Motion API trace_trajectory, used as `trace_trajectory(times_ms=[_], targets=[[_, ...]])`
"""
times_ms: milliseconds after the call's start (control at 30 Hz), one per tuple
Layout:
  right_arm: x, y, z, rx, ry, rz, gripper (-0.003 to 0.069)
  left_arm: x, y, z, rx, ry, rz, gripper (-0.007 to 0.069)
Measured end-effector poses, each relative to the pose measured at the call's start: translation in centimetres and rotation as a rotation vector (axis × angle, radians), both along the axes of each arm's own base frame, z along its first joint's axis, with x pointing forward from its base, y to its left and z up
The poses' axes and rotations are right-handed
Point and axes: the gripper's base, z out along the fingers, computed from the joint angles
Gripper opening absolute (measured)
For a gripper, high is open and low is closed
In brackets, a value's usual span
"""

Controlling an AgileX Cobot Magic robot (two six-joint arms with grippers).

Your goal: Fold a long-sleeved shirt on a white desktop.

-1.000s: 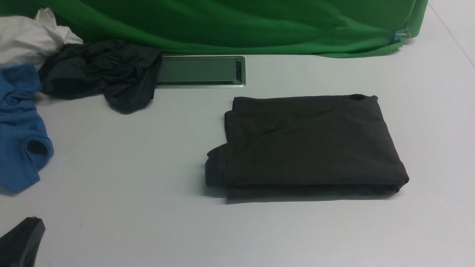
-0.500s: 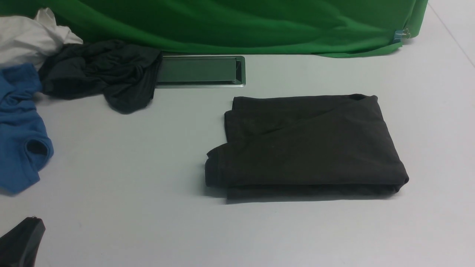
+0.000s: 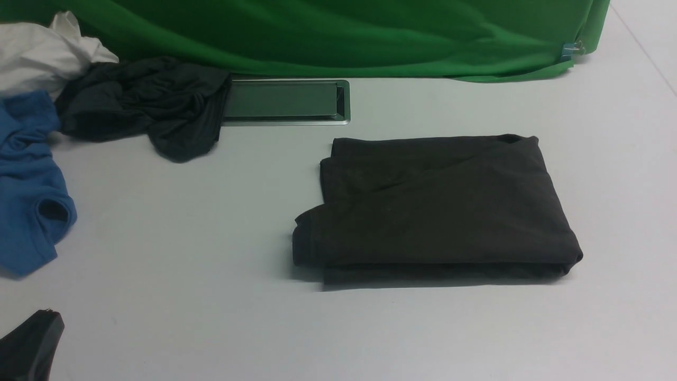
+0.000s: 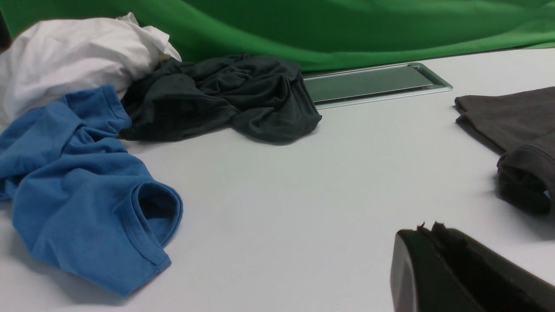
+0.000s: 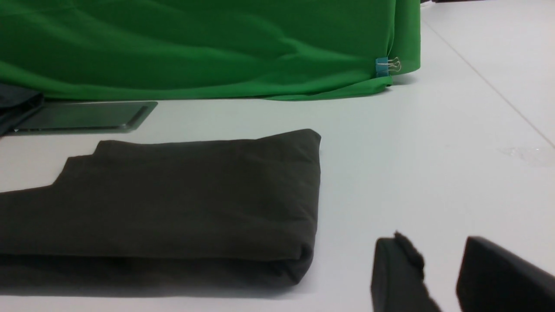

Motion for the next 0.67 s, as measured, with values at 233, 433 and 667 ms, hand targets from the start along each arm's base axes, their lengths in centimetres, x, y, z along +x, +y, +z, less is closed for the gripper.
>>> trace_trajectory(times_ms=[233,433,667], targets=[[0.00,0.00,0.00,0.000,0.000,0.000,0.0218,0.00,0.00,0.00,0.000,0.000,0.000,0.0018],[0.00,0.00,0.00,0.001,0.000,0.000,0.0220,0.00,0.00,0.00,0.000,0.000,0.000,0.0018],[0.00,0.00,0.00,0.001,0.000,0.000,0.0221,0.00,0.00,0.00,0.000,0.000,0.000,0.0018]])
